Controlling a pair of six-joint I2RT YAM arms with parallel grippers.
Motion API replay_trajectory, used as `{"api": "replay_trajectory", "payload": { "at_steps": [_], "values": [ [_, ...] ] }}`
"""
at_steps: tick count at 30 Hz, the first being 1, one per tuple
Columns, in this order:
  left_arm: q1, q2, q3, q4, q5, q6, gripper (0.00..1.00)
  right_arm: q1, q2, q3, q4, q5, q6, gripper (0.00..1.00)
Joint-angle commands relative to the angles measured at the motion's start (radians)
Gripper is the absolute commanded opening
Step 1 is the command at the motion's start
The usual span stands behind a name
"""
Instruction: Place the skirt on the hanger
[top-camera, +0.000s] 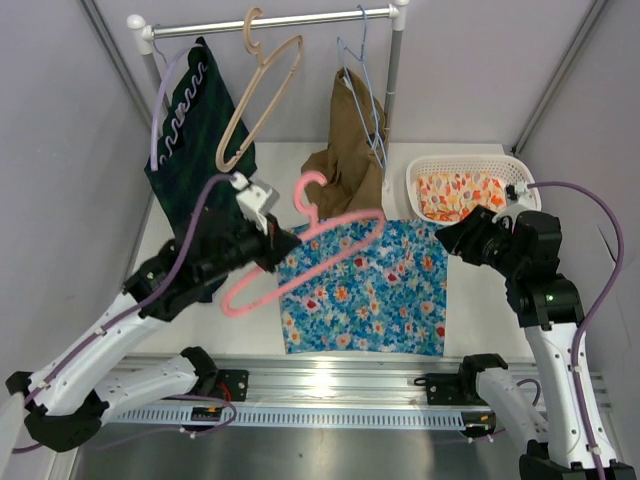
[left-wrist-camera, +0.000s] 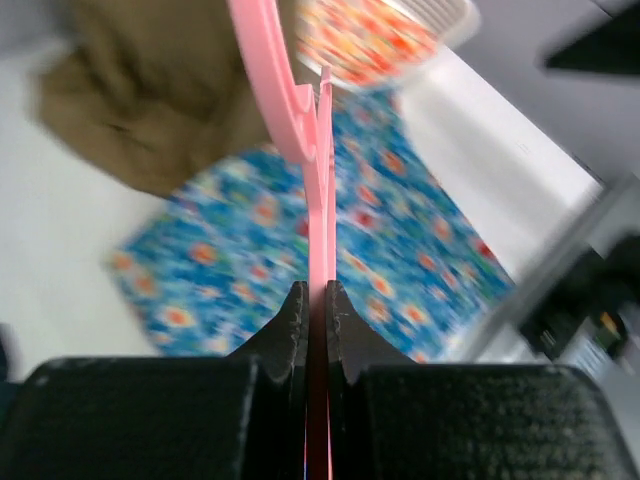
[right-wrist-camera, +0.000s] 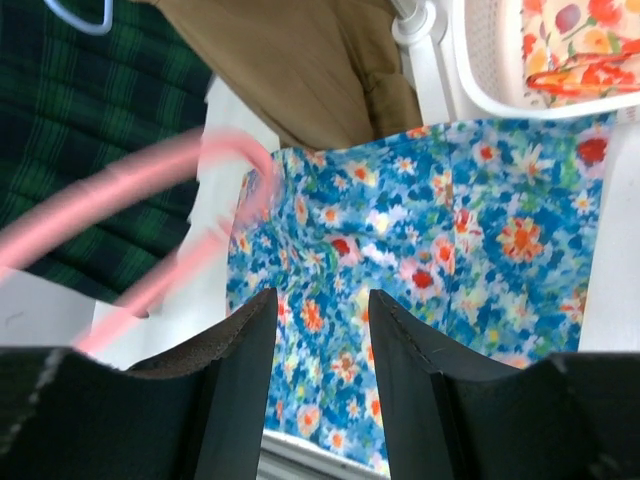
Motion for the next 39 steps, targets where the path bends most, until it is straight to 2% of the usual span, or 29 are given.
{"api": "replay_trajectory", "payload": {
  "at_steps": [1,5,7,8,12,18,28,39],
  "values": [
    [-0.123,-0.025,-0.164,0.162,0.107,-0.102,0.00,0.011,-0.018,0.056,-0.087,-0.053,-0.013,0.47],
    [-0.235,-0.018,-0.341,0.316,0.101,-0.145,0.00,0.031,-0.044,0.075,-0.170,-0.036,-0.024,0.45],
    [-0.271,-0.007,-0.381,0.407,0.127,-0.173,0.00,0.043,-0.052,0.073,-0.219,-0.041,-0.030,0.44],
    [-0.280,-0.005,-0.442,0.447,0.139,-0.179,0.00,0.049,-0.059,0.067,-0.231,-0.045,-0.026,0.43],
    [-0.301,0.022,-0.533,0.675,0.236,-0.211,0.00,0.101,-0.092,0.012,-0.262,-0.056,0.011,0.41],
    [-0.308,0.119,-0.639,0.898,0.314,-0.248,0.00,0.174,-0.113,-0.074,-0.262,0.010,0.063,0.40],
    [-0.308,0.295,-0.714,1.123,0.388,-0.308,0.00,0.298,-0.095,-0.189,-0.220,0.120,0.129,0.40],
    [-0.286,0.521,-0.759,1.320,0.405,-0.343,0.00,0.537,-0.076,-0.323,-0.182,0.297,0.246,0.41]
  ]
}}
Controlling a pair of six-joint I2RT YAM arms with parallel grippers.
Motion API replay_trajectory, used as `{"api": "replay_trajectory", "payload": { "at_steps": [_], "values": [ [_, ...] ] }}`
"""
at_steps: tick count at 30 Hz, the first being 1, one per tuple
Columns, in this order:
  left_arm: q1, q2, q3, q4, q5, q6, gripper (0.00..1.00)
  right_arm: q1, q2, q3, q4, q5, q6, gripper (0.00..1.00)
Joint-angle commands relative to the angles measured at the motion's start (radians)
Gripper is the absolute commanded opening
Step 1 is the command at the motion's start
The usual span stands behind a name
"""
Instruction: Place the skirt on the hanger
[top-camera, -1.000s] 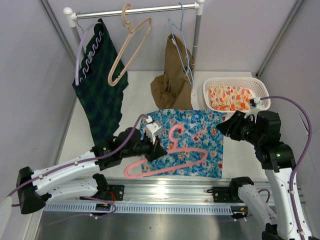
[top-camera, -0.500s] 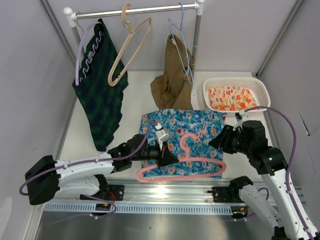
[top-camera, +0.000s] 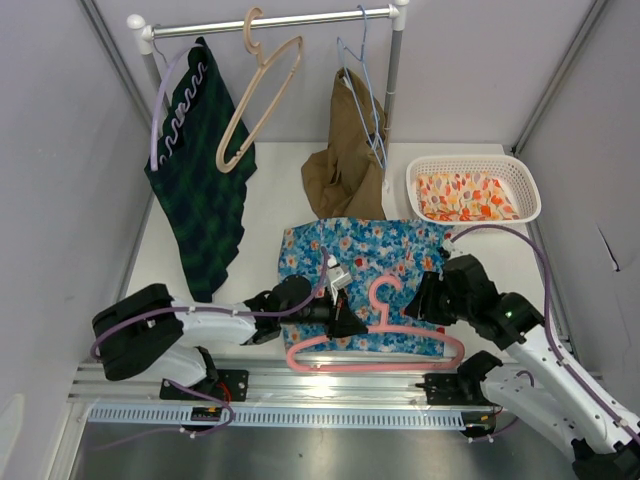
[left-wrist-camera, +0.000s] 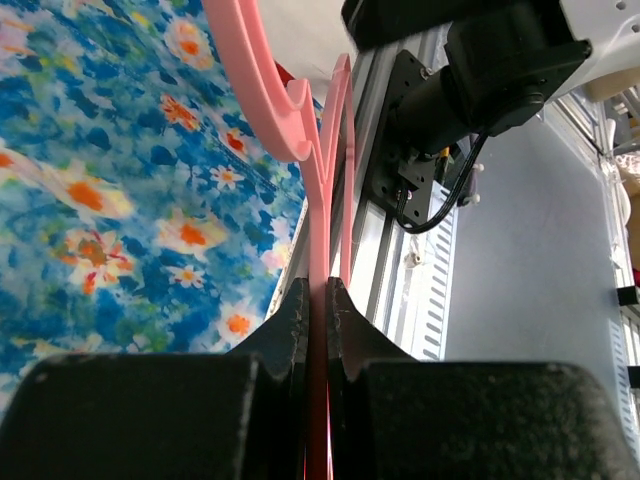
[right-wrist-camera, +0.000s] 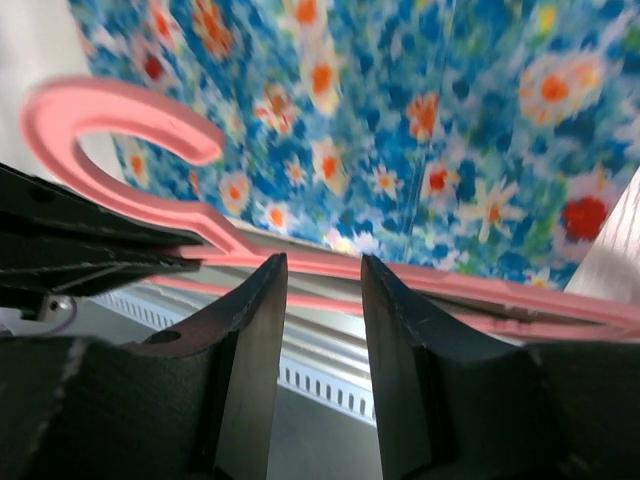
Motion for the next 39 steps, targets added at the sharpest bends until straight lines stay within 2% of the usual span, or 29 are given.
{"api": "replay_trajectory", "payload": {
  "at_steps": [1,10,18,29,34,39],
  "values": [
    [0.019,0.044,-0.027,0.126,0.023,-0.021,0.00,0.060,-0.003,-0.029,0.037,0.109,0.066,0.41],
    [0.063,0.176,-0.036,0.205,0.043,-0.034,0.00,0.152,0.031,-0.098,0.027,0.201,0.155,0.44],
    [0.105,0.234,-0.053,0.273,0.072,-0.044,0.00,0.265,0.100,-0.230,0.178,0.220,0.243,0.50],
    [0.132,0.266,-0.061,0.294,0.089,-0.039,0.00,0.333,0.189,-0.229,0.165,0.324,0.287,0.66],
    [0.134,0.277,-0.049,0.294,0.089,-0.038,0.00,0.347,0.247,-0.247,0.214,0.327,0.293,0.69],
    [0.138,0.283,-0.041,0.281,0.083,-0.030,0.00,0.381,0.260,-0.235,0.185,0.369,0.321,0.71]
  ]
}}
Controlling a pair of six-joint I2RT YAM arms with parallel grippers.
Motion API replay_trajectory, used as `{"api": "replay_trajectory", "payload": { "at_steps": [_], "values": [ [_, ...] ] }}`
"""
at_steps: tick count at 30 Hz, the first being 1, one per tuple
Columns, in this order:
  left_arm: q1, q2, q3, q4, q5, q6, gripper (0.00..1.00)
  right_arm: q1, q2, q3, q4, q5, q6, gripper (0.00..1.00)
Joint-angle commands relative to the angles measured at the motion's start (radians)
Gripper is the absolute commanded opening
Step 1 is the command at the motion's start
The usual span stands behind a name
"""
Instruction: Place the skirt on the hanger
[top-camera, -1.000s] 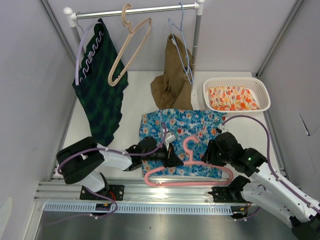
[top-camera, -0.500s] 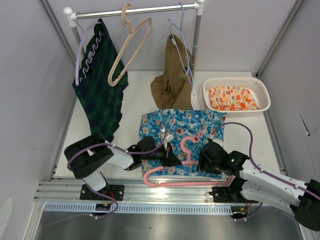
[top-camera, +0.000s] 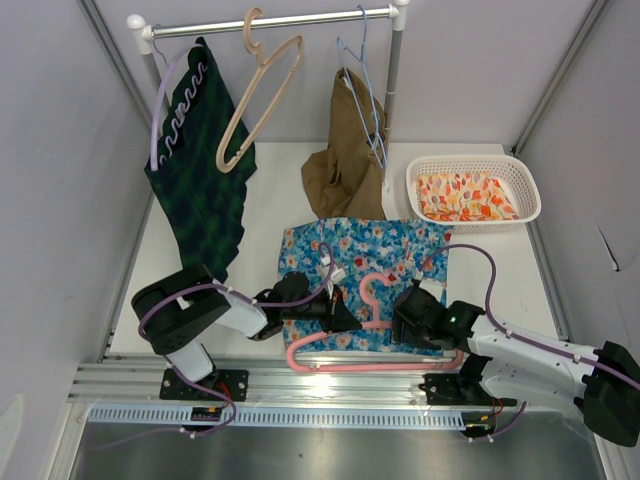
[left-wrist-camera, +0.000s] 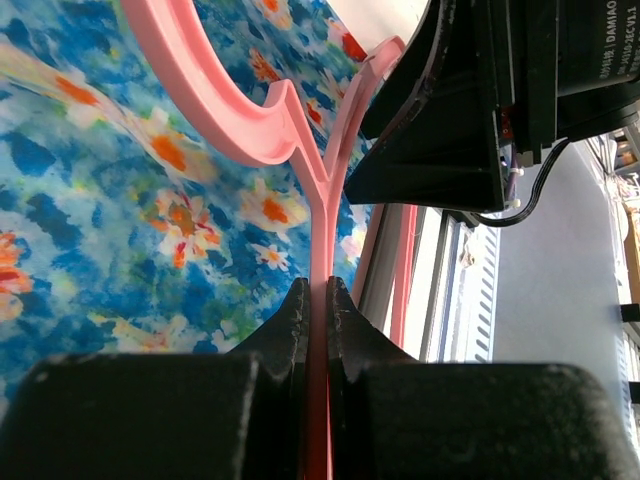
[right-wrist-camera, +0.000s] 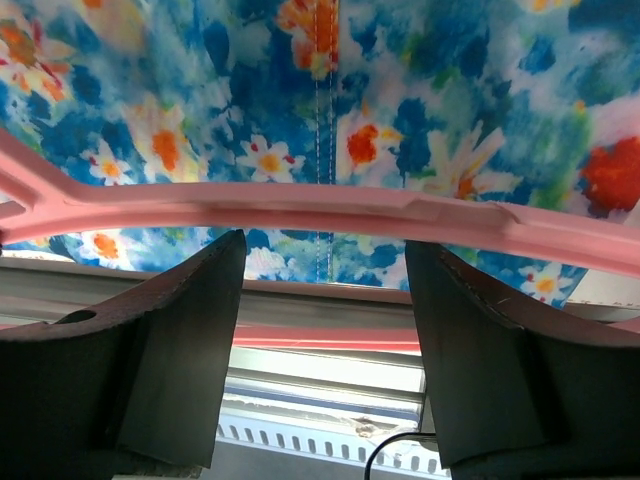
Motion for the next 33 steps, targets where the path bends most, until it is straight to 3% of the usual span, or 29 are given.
{"api": "replay_trajectory", "payload": {
  "at_steps": [1,9,12,14,16,19,20,23,31,33],
  "values": [
    [0.018,0.022,0.008,0.009,-0.014,0.027,0.00,0.016,-0.011,0.008,0.000,0.068,0.042,0.71],
    [0.056,0.022,0.005,0.010,0.001,0.034,0.00,0.019,0.016,-0.026,0.026,0.065,0.062,0.71],
    [0.059,0.022,0.008,-0.004,0.003,0.040,0.00,0.021,0.059,-0.014,0.048,0.072,0.056,0.66],
    [0.061,0.022,0.021,-0.025,0.003,0.050,0.00,0.022,0.084,-0.003,0.062,0.069,0.044,0.56],
    [0.061,0.017,0.025,-0.034,0.003,0.054,0.00,0.022,0.125,0.009,0.080,0.061,0.033,0.55],
    [0.061,0.004,0.021,-0.044,0.000,0.057,0.00,0.022,0.168,0.020,0.100,0.046,0.019,0.43],
    [0.061,0.002,0.021,-0.048,-0.002,0.062,0.00,0.024,0.176,0.021,0.103,0.047,0.015,0.32],
    [0.061,-0.007,0.024,-0.070,-0.009,0.079,0.00,0.019,0.184,0.051,0.088,0.065,0.001,0.15],
    [0.061,-0.036,0.062,-0.191,-0.080,0.152,0.00,-0.040,0.135,0.167,-0.024,0.092,-0.071,0.00],
    [0.061,-0.055,0.067,-0.211,-0.114,0.174,0.00,-0.054,0.107,0.184,-0.052,0.092,-0.080,0.01]
  ]
}}
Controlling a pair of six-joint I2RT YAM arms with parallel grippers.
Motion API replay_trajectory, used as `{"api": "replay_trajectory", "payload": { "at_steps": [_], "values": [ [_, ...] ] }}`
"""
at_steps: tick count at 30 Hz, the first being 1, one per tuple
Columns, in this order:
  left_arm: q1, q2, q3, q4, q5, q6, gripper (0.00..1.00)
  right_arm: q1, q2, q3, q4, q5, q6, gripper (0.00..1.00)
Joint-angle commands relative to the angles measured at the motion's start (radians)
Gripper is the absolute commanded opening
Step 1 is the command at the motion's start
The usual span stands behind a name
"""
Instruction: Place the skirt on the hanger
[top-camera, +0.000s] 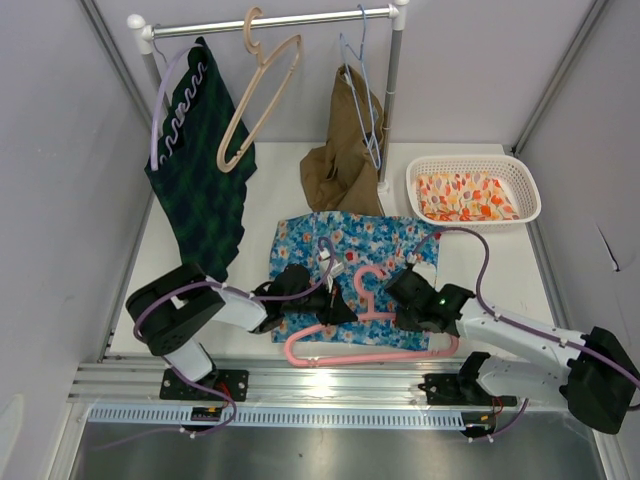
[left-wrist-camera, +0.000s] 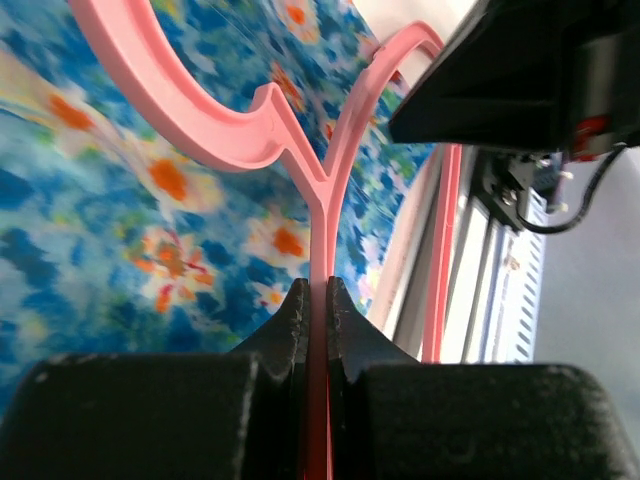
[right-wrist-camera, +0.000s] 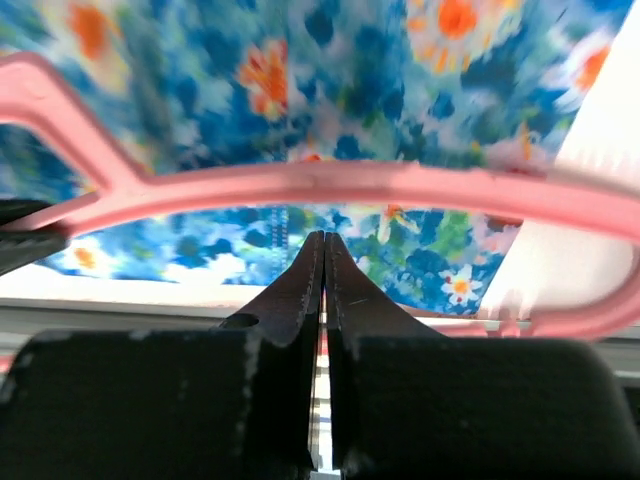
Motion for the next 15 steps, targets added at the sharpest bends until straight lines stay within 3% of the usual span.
{"api": "replay_trajectory", "payload": {
  "at_steps": [1,3,6,9,15],
  "values": [
    [0.013,-0.044,0.030,-0.092,-0.114,0.109,0.00,-0.023,-0.050,0.055,-0.063,0.029,-0.035,0.05],
    [0.013,-0.060,0.036,-0.116,-0.146,0.129,0.00,-0.025,-0.065,0.067,-0.091,0.014,-0.035,0.22],
    [0.015,-0.064,0.047,-0.162,-0.138,0.164,0.00,-0.020,-0.075,0.080,-0.154,0.029,-0.023,0.39],
    [0.010,-0.041,0.047,-0.124,-0.073,0.158,0.00,-0.028,-0.090,0.074,-0.200,0.008,0.001,0.46],
    [-0.019,-0.008,-0.011,0.005,-0.045,0.124,0.00,-0.037,-0.099,0.015,-0.215,-0.003,0.070,0.48]
  ]
}}
